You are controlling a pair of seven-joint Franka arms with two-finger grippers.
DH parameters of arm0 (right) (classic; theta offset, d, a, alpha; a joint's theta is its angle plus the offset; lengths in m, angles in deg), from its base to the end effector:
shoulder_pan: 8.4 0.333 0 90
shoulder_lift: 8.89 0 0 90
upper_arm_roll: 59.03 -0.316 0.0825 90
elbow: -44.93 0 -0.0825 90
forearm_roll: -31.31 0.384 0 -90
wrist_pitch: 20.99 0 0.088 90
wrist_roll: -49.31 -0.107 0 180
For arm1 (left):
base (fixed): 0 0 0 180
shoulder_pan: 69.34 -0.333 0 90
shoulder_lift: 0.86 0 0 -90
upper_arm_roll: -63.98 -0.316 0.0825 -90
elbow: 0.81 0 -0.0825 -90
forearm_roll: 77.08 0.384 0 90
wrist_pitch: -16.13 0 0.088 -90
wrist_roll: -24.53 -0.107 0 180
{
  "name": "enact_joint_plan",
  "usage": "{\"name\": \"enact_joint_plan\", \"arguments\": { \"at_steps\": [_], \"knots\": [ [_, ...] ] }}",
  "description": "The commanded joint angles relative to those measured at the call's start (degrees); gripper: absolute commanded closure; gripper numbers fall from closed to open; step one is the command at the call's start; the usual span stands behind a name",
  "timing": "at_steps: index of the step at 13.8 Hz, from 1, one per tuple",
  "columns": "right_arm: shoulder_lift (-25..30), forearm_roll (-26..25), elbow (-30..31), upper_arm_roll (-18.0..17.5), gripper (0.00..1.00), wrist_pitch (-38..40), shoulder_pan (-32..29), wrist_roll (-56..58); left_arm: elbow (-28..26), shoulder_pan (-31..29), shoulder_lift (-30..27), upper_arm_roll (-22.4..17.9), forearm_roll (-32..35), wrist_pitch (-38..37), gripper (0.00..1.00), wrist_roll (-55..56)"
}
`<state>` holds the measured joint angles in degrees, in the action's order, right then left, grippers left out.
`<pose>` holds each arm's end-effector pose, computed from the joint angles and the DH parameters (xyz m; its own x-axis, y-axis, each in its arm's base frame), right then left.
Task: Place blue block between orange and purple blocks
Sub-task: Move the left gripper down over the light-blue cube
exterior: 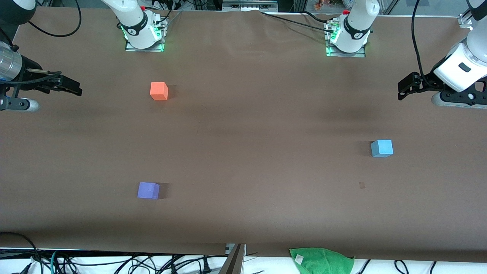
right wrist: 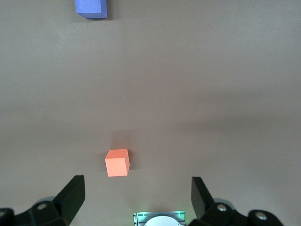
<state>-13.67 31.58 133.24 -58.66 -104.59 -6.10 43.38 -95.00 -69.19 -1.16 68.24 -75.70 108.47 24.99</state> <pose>0.5652 0.0197 0.5827 0.9839 -0.0698 -0.1644 -0.0686 -0.9976 0.0129 0.5532 -0.0403 0.5964 0.9972 -0.0698 -0.0269 -0.0705 -0.9972 -0.0246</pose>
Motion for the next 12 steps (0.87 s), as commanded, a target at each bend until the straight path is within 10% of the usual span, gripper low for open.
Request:
{"name": "enact_joint_plan", "arguments": {
  "at_steps": [1, 12],
  "knots": [
    [0.0, 0.2, -0.4, 0.2, 0.0, 0.8, -0.5, 0.7, -0.6, -0.9, -1.0, 0.9, -0.1, -0.3, 0.0, 0.3],
    [-0.1, 0.2, 0.1, 0.3, 0.0, 1.7, -0.4, 0.6, 0.5, -1.0, 0.2, 0.7, -0.2, -0.9, 0.0, 0.3]
  ]
}}
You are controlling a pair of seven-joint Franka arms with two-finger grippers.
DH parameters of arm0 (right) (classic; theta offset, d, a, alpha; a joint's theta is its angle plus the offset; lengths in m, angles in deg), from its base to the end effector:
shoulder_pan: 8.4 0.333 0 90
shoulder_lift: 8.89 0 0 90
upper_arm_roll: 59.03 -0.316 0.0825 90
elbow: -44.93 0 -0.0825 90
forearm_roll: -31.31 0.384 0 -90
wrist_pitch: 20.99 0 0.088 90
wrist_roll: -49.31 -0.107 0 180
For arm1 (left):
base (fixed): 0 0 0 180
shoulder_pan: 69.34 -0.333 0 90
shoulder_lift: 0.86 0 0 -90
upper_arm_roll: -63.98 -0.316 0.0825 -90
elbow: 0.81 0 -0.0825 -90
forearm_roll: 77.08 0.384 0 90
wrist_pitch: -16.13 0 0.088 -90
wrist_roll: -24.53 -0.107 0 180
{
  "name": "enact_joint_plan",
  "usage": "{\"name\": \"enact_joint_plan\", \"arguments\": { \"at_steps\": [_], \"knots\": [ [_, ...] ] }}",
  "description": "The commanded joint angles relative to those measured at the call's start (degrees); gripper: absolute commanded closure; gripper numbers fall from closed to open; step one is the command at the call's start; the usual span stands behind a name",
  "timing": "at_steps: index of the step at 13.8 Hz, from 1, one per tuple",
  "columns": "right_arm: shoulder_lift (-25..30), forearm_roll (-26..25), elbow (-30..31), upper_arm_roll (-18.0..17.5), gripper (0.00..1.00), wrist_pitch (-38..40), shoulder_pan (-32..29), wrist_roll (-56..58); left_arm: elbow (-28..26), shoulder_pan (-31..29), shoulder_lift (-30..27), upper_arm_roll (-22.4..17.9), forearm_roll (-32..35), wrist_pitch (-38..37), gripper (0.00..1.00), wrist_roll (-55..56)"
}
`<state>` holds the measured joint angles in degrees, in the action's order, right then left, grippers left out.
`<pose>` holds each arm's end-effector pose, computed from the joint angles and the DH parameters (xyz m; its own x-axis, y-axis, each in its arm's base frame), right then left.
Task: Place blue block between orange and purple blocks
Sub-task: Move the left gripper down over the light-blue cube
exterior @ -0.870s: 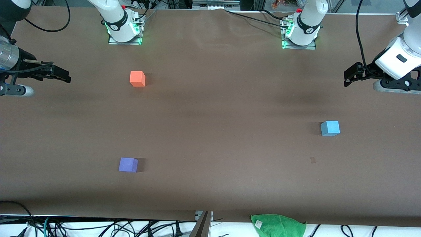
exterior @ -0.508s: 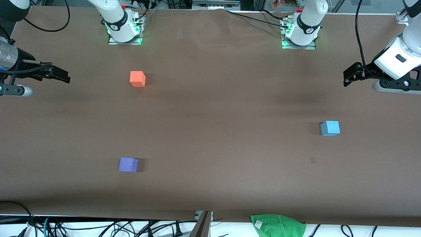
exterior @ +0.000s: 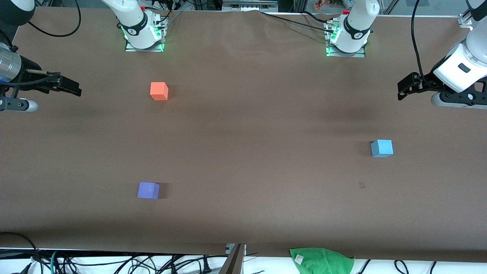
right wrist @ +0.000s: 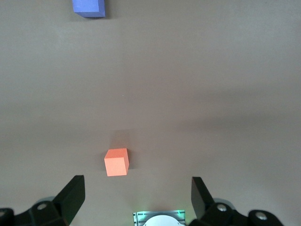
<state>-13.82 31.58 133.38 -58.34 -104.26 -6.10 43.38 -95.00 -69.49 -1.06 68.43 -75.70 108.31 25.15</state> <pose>0.5652 0.0167 0.5797 0.9817 -0.0753 -0.1750 -0.0740 -0.9972 0.0145 0.5534 -0.0392 0.5952 0.9974 -0.0651 -0.0313 -0.0658 -0.9975 -0.0246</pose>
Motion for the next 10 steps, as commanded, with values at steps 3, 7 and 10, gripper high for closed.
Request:
{"name": "enact_joint_plan", "arguments": {
  "at_steps": [3, 7, 10],
  "knots": [
    [0.0, 0.3, -0.4, -0.2, 0.0, 0.7, -0.3, 0.6, 0.5, -0.7, 0.0, 0.6, -0.2, -0.9, 0.0, 0.3],
    [0.1, 0.8, -0.7, -0.6, 0.0, -3.6, 0.1, 0.6, 0.6, -0.7, 0.0, 0.6, -0.2, -1.5, 0.0, 0.3],
    [0.0, 4.9, -0.6, -0.6, 0.0, -10.5, 0.1, 0.7, 0.5, -0.7, -0.1, 0.6, -0.2, -1.7, 0.0, 0.2]
  ]
}}
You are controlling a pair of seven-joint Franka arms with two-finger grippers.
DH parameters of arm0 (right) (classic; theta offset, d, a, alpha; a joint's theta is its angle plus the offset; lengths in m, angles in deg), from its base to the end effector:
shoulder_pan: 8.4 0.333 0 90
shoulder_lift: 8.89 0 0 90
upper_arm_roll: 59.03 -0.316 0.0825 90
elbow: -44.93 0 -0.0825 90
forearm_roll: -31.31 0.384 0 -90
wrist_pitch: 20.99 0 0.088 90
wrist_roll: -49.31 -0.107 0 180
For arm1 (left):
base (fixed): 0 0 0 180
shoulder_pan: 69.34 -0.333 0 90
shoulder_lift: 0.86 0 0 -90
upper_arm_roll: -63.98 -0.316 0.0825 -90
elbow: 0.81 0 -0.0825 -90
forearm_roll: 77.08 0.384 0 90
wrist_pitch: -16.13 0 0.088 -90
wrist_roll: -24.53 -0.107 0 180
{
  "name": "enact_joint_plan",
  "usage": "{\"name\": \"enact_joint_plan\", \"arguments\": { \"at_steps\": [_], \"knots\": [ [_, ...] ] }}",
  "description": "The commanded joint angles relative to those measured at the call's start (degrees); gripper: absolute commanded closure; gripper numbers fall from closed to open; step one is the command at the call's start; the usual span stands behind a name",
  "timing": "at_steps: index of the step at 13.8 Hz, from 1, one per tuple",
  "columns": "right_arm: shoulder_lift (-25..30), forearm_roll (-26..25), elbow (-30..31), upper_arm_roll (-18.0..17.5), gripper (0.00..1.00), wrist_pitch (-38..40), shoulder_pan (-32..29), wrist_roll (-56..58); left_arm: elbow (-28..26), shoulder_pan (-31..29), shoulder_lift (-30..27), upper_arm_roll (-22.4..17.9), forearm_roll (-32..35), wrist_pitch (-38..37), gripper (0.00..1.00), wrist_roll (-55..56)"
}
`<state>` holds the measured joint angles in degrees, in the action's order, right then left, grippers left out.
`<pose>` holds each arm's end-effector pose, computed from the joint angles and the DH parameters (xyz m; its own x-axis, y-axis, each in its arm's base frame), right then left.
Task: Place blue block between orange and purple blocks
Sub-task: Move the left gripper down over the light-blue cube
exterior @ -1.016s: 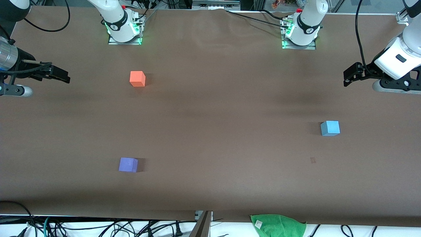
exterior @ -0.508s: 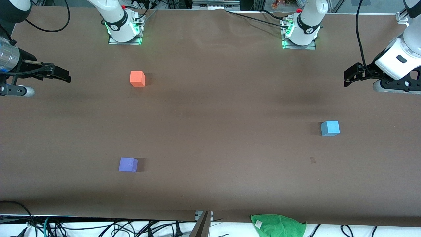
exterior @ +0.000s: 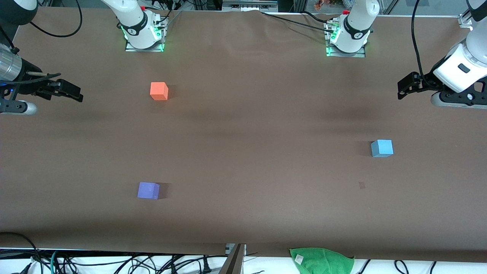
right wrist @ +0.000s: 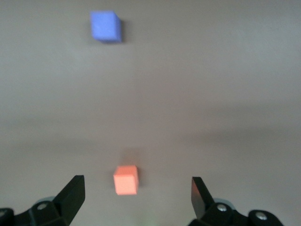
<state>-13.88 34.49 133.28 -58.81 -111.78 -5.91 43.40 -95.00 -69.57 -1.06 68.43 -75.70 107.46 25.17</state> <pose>0.5803 0.0290 0.5900 0.9967 -0.0641 -0.0499 -0.0666 -0.9965 -0.0502 0.5518 -0.0383 0.5939 0.9970 -0.0629 -0.0462 -0.0641 -0.9976 -0.0248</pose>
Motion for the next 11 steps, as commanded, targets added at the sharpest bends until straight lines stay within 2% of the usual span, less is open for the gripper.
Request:
{"name": "enact_joint_plan", "arguments": {
  "at_steps": [1, 11],
  "knots": [
    [0.1, 1.9, -0.5, -0.2, 0.0, -3.4, 0.1, 0.6, 0.5, -0.6, -0.1, 0.6, -0.1, -0.9, 0.0, 0.2],
    [0.4, 2.0, -0.4, -0.4, 0.0, -2.2, 0.9, 0.6, 0.8, -0.6, 2.5, 0.3, -0.1, -1.5, 0.0, 0.2]
  ]
}}
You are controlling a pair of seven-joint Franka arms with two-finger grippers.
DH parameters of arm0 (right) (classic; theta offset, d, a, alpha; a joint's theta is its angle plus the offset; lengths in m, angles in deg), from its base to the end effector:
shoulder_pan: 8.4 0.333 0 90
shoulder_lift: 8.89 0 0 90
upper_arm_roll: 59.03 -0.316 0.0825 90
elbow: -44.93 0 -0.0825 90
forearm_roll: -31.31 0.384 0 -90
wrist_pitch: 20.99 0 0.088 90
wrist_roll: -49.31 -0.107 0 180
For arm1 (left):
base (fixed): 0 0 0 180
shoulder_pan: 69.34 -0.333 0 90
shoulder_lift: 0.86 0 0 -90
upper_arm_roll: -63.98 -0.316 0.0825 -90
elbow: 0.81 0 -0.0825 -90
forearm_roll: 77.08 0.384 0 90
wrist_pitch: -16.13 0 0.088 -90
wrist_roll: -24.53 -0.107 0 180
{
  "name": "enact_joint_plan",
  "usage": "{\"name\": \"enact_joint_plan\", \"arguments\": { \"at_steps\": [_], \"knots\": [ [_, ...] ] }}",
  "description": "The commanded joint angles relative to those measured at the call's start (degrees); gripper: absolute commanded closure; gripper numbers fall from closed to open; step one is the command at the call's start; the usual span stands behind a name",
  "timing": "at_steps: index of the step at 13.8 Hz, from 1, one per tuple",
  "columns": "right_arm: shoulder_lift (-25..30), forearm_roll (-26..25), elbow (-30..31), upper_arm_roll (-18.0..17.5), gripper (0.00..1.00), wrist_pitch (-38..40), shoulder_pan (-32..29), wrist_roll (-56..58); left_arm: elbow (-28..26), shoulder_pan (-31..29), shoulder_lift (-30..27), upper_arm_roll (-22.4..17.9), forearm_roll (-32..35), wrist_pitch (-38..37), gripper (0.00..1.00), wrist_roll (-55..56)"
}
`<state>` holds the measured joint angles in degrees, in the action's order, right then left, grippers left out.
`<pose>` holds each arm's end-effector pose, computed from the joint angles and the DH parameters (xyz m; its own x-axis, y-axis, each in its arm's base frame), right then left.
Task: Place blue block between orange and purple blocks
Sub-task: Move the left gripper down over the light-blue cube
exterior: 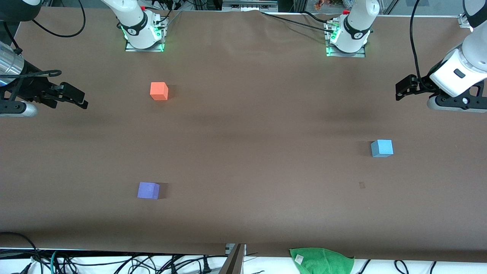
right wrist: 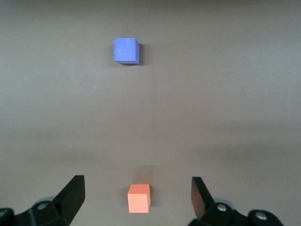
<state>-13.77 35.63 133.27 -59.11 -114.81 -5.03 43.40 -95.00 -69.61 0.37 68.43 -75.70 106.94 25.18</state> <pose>0.5847 0.0428 0.5959 0.9989 -0.0476 0.0025 -0.0473 -0.9960 -0.0760 0.5572 -0.0377 0.5794 0.9949 -0.0618 -0.0801 -0.0638 -0.9977 -0.0232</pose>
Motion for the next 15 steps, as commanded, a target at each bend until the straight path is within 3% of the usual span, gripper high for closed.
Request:
{"name": "enact_joint_plan", "arguments": {
  "at_steps": [1, 7, 11, 15],
  "knots": [
    [0.4, 0.9, -0.4, -0.1, 0.0, 0.8, 0.0, 0.6, 0.8, -0.7, 1.1, 0.2, -0.3, -1.1, 0.0, 0.2],
    [0.4, 0.9, -0.4, -0.1, 0.0, 0.8, 0.1, 0.6, 0.9, -1.4, 2.4, 0.1, 0.3, -0.6, 0.0, -1.4],
    [0.3, 1.0, -0.4, 0.1, 0.0, 0.8, 0.0, 0.6, -0.9, -3.6, 4.0, 0.0, 1.1, 4.0, 0.0, -2.0],
    [0.3, 1.0, -0.4, 0.2, 0.0, 0.8, 0.0, 0.6, -12.0, -5.3, 3.7, 0.0, 4.4, 21.2, 0.0, -2.0]
  ]
}}
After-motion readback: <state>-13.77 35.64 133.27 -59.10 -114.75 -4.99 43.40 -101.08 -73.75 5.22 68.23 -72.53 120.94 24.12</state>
